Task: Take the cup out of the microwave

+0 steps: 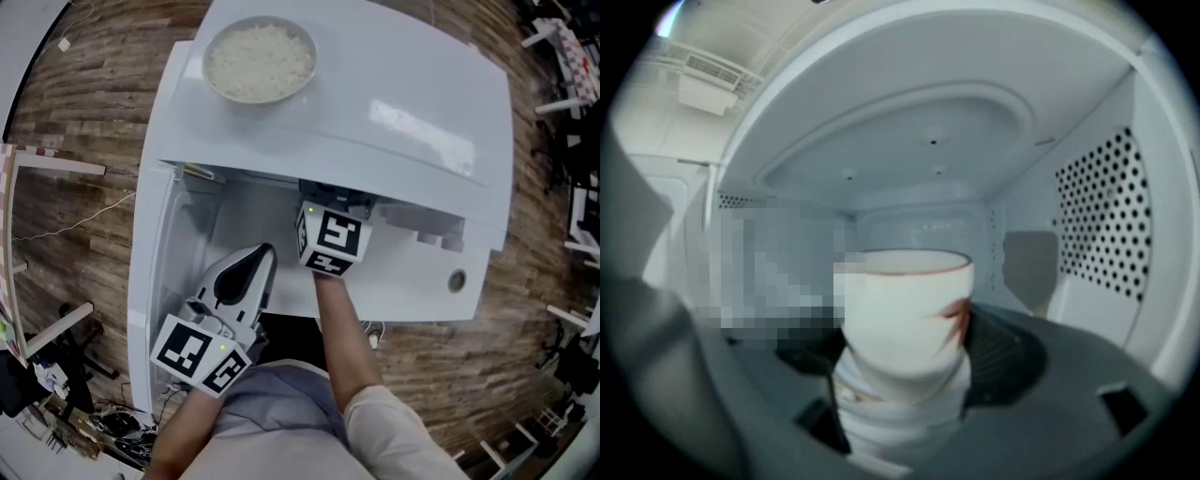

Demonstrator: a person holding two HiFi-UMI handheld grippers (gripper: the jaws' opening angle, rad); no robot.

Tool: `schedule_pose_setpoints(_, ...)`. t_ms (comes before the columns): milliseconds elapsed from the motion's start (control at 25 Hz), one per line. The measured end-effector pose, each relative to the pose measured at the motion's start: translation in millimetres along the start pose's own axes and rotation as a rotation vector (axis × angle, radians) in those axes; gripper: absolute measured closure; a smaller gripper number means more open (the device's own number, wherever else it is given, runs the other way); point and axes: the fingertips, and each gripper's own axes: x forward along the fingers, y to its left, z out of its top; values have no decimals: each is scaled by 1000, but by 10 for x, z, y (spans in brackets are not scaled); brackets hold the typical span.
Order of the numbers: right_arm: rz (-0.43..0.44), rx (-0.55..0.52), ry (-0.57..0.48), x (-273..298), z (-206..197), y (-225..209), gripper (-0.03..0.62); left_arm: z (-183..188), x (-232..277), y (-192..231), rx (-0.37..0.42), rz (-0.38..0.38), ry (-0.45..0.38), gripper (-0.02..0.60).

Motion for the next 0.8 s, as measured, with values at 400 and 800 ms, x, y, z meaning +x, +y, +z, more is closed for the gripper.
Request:
schedule_pose_setpoints(400,44,4,3,-291,5,62,212,-19,-21,-94,-2,-17,-2,572)
schedule_pose_setpoints(800,76,0,13,-613,-31,115,212,-38,-148,-195,3,-26,-13,572)
